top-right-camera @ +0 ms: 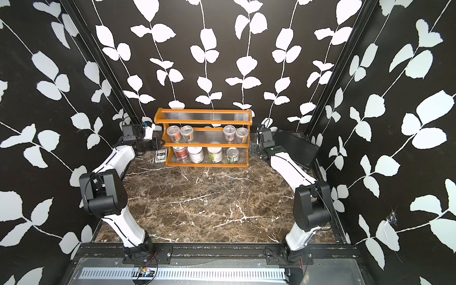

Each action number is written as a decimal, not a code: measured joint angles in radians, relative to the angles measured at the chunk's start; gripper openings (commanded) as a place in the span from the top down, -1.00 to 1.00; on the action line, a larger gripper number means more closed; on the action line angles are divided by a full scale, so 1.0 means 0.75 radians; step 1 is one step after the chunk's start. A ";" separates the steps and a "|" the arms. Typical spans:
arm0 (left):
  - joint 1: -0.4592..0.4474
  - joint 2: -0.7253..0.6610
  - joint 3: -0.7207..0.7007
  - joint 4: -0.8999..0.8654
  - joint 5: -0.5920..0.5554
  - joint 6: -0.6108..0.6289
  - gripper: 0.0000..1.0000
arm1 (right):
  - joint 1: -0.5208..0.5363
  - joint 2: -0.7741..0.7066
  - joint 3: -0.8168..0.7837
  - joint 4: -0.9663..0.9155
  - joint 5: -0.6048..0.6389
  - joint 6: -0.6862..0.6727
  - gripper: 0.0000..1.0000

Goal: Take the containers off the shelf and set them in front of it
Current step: Move the shelf to the center of the board.

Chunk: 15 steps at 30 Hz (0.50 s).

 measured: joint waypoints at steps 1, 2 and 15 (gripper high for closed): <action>-0.002 0.001 0.005 -0.001 0.003 0.001 0.51 | 0.001 0.012 0.007 0.002 0.003 -0.005 -0.36; -0.004 0.005 0.014 -0.004 0.009 0.005 0.54 | 0.002 0.022 0.014 0.006 0.003 -0.007 -0.34; -0.011 0.017 0.037 -0.003 -0.025 0.013 0.93 | 0.035 0.027 0.049 0.038 -0.021 -0.002 -0.32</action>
